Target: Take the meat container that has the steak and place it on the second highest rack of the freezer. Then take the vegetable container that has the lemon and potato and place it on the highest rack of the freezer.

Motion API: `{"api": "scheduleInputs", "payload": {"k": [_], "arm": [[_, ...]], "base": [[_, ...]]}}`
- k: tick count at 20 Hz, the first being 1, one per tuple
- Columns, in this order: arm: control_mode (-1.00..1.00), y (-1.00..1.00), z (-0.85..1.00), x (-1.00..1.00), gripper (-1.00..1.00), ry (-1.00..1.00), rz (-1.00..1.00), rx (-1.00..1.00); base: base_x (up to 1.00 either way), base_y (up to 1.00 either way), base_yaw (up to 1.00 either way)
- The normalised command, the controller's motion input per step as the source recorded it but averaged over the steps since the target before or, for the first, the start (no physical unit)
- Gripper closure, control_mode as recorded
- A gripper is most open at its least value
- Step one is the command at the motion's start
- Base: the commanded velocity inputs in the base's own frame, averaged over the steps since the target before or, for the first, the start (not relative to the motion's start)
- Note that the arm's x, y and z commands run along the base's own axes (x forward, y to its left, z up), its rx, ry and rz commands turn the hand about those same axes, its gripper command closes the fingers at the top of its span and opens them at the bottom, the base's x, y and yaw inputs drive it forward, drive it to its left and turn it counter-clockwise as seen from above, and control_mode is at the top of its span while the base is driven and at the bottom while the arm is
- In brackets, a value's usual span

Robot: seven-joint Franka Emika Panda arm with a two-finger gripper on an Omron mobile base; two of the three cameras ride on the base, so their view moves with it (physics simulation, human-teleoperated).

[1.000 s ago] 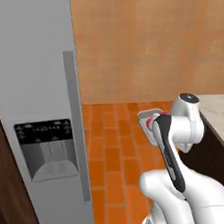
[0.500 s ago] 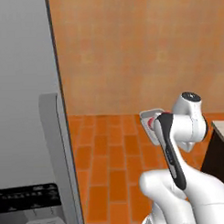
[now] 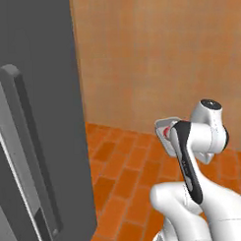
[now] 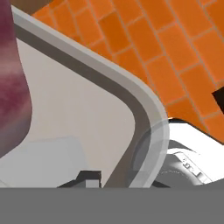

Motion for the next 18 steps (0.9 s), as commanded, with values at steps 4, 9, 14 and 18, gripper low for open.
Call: {"api": "scheduleInputs", "payload": {"k": [4, 9, 14, 18], "arm": [[1.00, 0.00, 0.00, 0.00, 1.00, 0.00, 0.00, 0.00], [1.00, 0.00, 0.00, 0.00, 1.00, 0.00, 0.00, 0.00], [1.00, 0.00, 0.00, 0.00, 1.00, 0.00, 0.00, 0.00], [1.00, 0.00, 0.00, 0.00, 1.00, 0.00, 0.00, 0.00]], "base": [[0.23, -0.20, 0.80], [0.00, -0.03, 0.80], [0.04, -0.02, 0.78], [0.27, -0.12, 0.78]]}}
